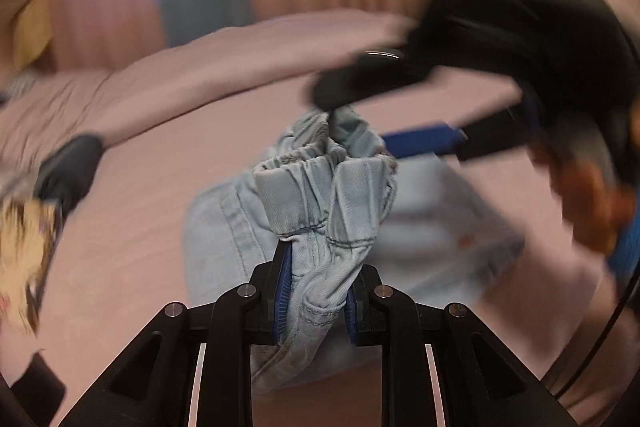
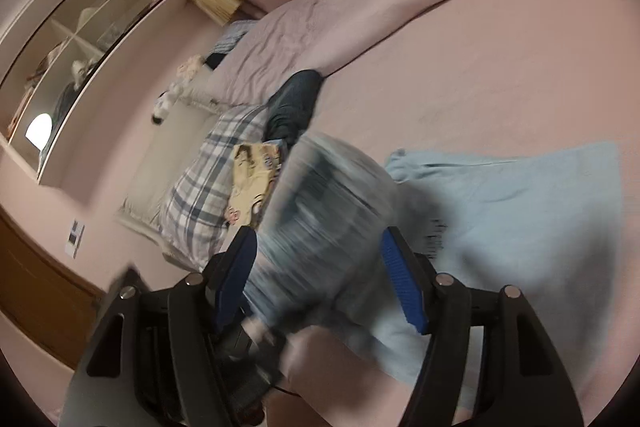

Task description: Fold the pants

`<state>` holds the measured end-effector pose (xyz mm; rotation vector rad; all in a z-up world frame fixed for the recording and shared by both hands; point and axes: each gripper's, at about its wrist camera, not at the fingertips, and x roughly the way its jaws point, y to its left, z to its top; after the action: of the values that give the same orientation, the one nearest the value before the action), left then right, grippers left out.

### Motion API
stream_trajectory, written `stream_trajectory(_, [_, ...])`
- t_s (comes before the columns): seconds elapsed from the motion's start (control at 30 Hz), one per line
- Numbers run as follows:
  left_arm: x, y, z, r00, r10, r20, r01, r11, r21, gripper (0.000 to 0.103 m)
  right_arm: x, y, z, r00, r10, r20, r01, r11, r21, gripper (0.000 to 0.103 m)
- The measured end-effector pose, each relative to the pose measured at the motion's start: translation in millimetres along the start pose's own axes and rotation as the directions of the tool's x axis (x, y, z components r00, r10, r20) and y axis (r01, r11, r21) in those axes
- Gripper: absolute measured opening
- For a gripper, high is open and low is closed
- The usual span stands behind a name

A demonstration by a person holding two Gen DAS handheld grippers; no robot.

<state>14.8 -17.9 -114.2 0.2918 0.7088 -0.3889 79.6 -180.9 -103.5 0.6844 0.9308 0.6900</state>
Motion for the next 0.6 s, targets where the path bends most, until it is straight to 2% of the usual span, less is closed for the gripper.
stream_trajectory(0.1, [9.5, -19.1, -6.8, 0.999, 0.026, -0.024, -0.023, 0.996, 0.083, 0.02, 3.7, -17.2, -1.3, 0.995, -0.077, -0.065, 0.081, 0.994, 0.067, 0.066])
stream_trajectory(0.13, [10.9, -20.0, -7.2, 0.999, 0.038, -0.027, -0.035, 0.995, 0.093, 0.02, 6.4, -23.6, -3.1, 0.99, -0.111, -0.092, 0.118, 0.99, 0.081, 0.062])
stream_trajectory(0.17, [10.5, -21.7, -6.3, 0.999, 0.039, -0.025, -0.037, 0.994, 0.103, 0.02, 5.8, -27.4, -5.0, 0.986, -0.136, -0.101, 0.145, 0.986, 0.087, 0.038])
stream_trajectory(0.2, [8.0, -22.9, -4.3, 0.999, 0.039, -0.017, -0.037, 0.993, 0.109, 0.02, 6.1, -31.9, -4.1, 0.984, -0.144, -0.106, 0.153, 0.984, 0.087, 0.025])
stream_trajectory(0.27, [1.0, -29.5, 5.9, 0.998, 0.055, 0.01, -0.056, 0.988, 0.147, 0.02, 0.7, -40.3, 1.4, 0.988, -0.12, -0.099, 0.131, 0.985, 0.116, 0.015])
stream_trajectory(0.43, [-7.6, -46.3, 20.5, 0.998, 0.024, 0.064, -0.036, 0.981, 0.188, 0.02, -22.7, -24.7, 19.3, 0.993, -0.117, -0.026, 0.117, 0.993, 0.02, 0.013])
stream_trajectory(0.6, [18.7, -74.1, 17.7, 1.0, -0.028, -0.004, 0.028, 0.978, 0.208, 0.02, -47.3, -59.6, 17.5, 0.987, -0.163, 0.002, 0.163, 0.985, 0.064, 0.009])
